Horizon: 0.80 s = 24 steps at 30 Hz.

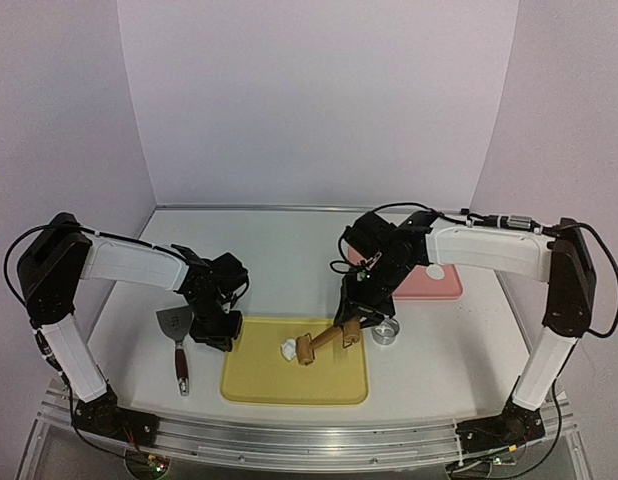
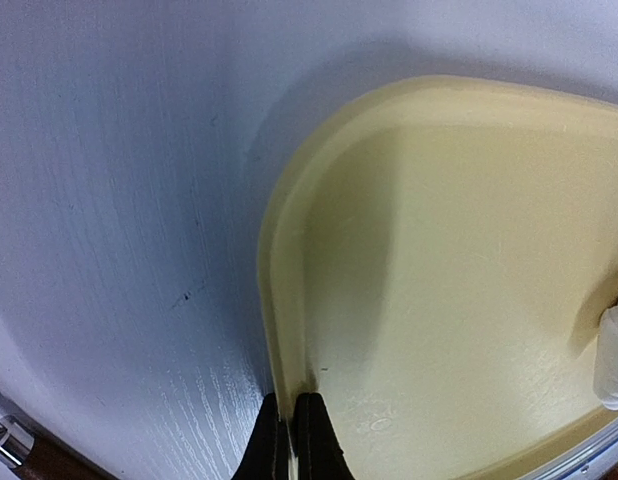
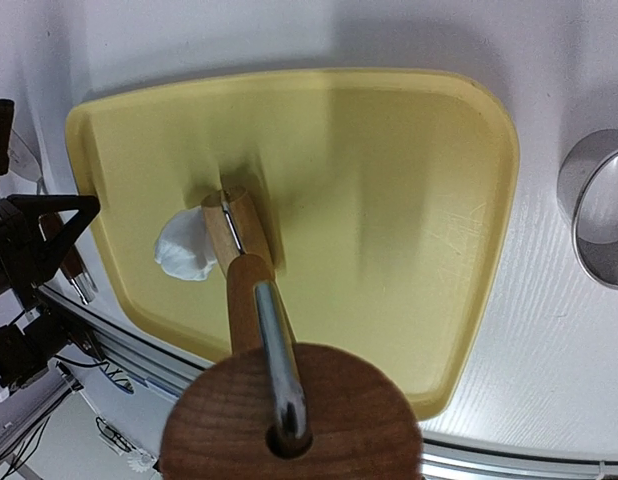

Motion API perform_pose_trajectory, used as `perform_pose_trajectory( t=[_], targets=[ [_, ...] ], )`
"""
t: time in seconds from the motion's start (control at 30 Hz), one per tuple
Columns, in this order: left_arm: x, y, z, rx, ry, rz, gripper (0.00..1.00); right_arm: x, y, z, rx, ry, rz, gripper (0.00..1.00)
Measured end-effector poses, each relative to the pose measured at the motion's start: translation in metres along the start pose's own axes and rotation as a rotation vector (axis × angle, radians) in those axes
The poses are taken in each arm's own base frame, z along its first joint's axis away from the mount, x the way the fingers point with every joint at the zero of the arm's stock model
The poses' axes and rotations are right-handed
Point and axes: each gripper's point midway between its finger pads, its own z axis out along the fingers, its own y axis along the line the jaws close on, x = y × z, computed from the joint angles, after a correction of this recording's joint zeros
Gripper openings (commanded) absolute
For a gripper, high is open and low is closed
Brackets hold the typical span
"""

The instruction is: Roll out the dumpling wrappers from the dough

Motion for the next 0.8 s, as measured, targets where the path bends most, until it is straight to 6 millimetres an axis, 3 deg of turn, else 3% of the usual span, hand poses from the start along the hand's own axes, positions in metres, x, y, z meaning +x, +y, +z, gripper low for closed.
perform_pose_trajectory(
  t=[0.3, 0.6, 0.8],
  targets=[
    [-0.002, -0.002, 0.000, 0.003, -0.001, 0.006, 0.00, -0.001, 0.001, -0.002, 0.009, -0.001, -0.008, 0.00],
    [-0.008, -0.015, 0.002, 0.043, -0.011, 0.018, 0.00, -0.004, -0.025, -0.042, 0.118, -0.118, -0.017, 0.00],
    [-0.009, -0.016, 0.002, 0.044, -0.012, 0.021, 0.00, -0.004, -0.007, -0.054, 0.048, -0.106, -0.039, 0.00]
  ],
)
